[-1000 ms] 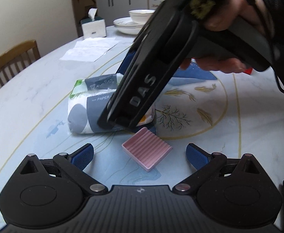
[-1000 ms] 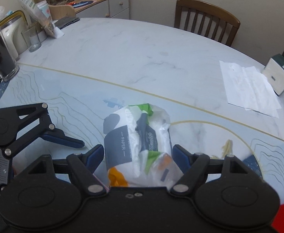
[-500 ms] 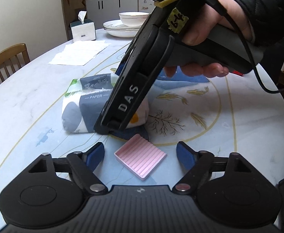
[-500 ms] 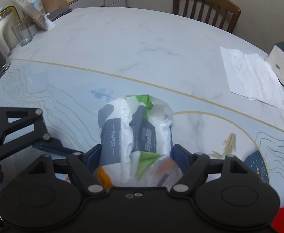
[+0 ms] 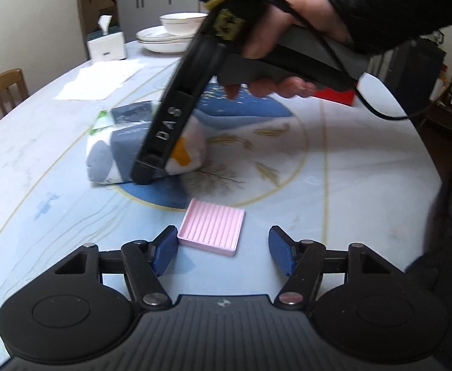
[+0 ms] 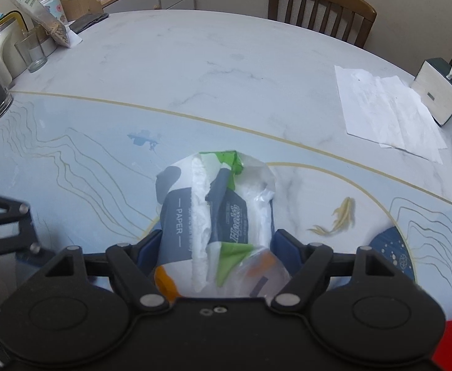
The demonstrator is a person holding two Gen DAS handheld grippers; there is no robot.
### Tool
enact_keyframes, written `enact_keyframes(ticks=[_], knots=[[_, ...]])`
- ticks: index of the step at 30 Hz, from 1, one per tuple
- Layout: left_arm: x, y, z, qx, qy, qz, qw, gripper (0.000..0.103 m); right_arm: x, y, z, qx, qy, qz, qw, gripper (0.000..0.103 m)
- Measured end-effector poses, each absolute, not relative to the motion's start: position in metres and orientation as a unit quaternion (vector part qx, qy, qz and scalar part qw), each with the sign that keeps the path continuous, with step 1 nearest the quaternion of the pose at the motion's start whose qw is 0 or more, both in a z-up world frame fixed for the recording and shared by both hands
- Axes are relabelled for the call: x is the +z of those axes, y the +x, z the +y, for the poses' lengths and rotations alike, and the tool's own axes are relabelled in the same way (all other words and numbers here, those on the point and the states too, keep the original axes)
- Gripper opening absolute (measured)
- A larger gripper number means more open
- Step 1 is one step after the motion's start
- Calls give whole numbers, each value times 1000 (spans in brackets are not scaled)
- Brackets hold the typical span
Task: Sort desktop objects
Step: 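Grasp the pink striped sponge with left tool while right tool grasps the tissue pack, then carry the pink sponge with left tool while right tool carries the tissue pack into the box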
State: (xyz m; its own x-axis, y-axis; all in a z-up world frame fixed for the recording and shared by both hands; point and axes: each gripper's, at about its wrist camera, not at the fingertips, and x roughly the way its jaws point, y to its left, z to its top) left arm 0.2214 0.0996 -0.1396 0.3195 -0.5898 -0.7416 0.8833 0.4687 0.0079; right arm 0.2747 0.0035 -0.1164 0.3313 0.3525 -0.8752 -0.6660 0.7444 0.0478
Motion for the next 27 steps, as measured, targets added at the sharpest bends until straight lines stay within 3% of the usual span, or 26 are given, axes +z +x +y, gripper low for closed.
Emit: enact_keyframes(ticks=[3, 8, 17, 27], knots=[[-140, 224, 95, -464, 215, 345, 787, 64, -117, 272, -1, 318, -163, 482, 800, 76], [-139, 226, 93, -455, 212, 346, 793, 45, -116, 263, -11, 315, -162, 481, 802, 68], [-135, 219, 86, -409, 199, 366, 812, 44, -110, 236, -43, 292, -151, 485, 810, 47], [-133, 203, 71, -331, 160, 389, 845, 43, -88, 200, -78, 289, -128, 485, 816, 43]])
